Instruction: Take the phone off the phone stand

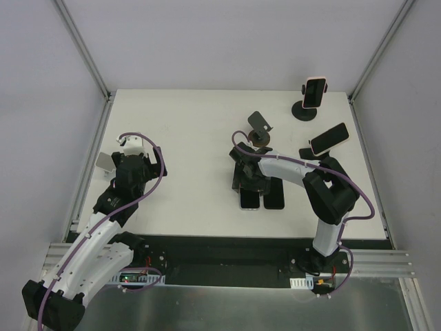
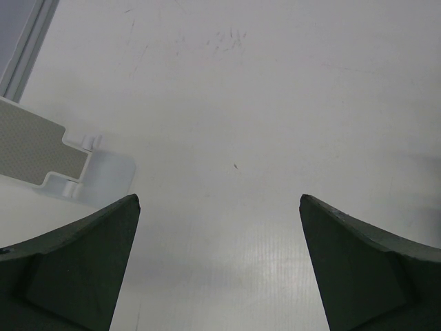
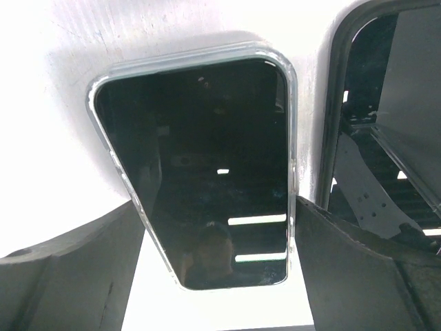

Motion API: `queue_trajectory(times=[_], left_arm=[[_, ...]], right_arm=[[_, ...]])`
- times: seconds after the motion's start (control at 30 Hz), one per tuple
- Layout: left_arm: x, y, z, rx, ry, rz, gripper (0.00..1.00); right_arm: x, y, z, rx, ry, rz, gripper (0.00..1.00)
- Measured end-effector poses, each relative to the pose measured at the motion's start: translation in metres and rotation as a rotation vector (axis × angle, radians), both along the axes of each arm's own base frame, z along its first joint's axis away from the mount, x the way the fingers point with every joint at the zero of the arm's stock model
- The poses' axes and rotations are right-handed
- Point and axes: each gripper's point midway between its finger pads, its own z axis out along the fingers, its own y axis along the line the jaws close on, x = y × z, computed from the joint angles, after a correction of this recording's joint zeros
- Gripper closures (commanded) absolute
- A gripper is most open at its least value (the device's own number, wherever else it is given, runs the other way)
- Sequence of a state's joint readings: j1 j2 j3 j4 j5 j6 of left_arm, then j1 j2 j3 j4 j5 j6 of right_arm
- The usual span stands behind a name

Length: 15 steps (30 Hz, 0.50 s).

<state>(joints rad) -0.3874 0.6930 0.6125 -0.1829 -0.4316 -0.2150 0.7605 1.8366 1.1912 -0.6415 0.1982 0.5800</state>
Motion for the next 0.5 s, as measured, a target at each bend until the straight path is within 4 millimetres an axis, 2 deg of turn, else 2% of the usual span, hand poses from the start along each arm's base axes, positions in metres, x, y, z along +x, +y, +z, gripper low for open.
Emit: queue_trajectory(times=[0.17, 0.5], left_arm=[[0.0001, 0.0, 0.0, 0.0, 0.0, 0.0, 0.01], [0.0001, 0.0001, 0.0001, 0.004, 0.0, -0.002, 0.01]], right_arm=[[-0.0006, -0.0005, 0.0, -0.002, 0.002, 0.001, 0.08], [-0.0008, -0.0015, 0.001, -0.006, 0.006, 0.005, 0.07]])
